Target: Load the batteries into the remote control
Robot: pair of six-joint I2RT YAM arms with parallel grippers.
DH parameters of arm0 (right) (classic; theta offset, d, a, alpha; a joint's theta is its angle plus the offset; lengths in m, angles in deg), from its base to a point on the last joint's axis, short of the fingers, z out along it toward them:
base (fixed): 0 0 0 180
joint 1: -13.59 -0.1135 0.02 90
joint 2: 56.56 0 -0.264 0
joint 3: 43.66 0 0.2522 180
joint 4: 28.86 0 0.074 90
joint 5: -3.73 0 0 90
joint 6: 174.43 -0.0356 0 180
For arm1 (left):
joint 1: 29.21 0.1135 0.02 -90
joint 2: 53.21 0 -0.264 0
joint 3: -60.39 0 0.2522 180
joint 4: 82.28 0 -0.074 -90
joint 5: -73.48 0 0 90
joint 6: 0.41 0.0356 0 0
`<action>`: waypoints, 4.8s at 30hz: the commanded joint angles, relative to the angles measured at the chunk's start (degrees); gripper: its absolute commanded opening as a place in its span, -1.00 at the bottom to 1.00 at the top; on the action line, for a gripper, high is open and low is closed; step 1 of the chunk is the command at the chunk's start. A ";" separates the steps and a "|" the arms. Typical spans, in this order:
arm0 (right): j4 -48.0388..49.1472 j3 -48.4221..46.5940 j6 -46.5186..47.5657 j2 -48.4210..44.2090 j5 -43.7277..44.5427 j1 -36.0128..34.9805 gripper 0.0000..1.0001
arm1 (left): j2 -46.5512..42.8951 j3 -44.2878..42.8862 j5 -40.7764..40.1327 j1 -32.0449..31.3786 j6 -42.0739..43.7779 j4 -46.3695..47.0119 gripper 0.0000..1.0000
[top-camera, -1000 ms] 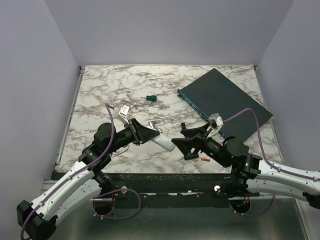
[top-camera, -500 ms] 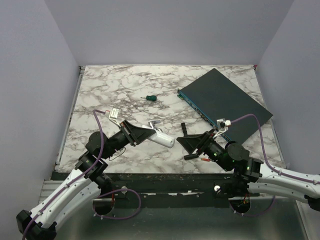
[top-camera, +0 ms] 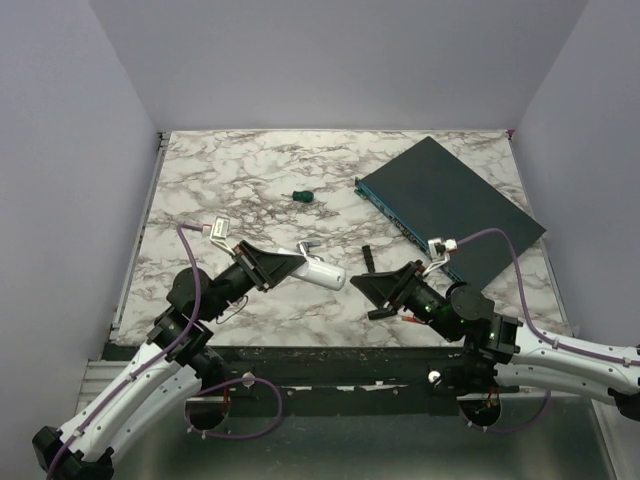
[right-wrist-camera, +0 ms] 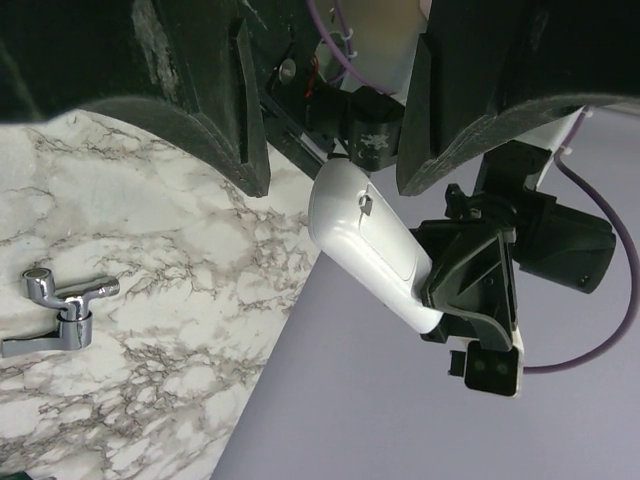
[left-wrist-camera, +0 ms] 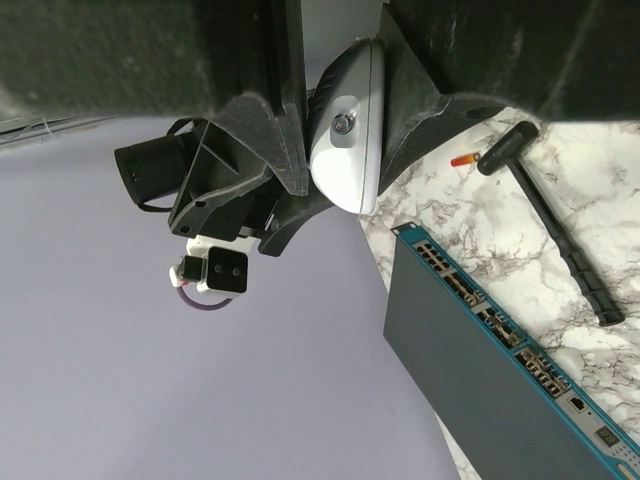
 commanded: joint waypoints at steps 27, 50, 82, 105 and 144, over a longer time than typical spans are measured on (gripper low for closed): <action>10.29 4.85 -7.13 0.96 0.37 0.07 -0.06 | 2.36 1.06 3.61 0.84 -4.95 5.92 -1.00; 12.06 4.02 -6.82 3.56 0.75 0.04 -0.04 | 2.93 1.50 4.45 0.83 -5.23 7.27 -1.00; 16.84 4.46 -5.70 7.98 2.05 0.08 0.01 | 2.89 2.25 5.37 1.40 -5.93 9.20 -1.00; 17.04 5.64 -4.76 5.35 0.93 0.05 0.13 | 2.44 3.14 5.21 2.44 -6.29 8.95 -1.00; 15.47 6.74 -7.67 7.29 4.26 0.08 0.03 | 2.46 3.65 6.77 3.51 -6.81 10.15 -1.00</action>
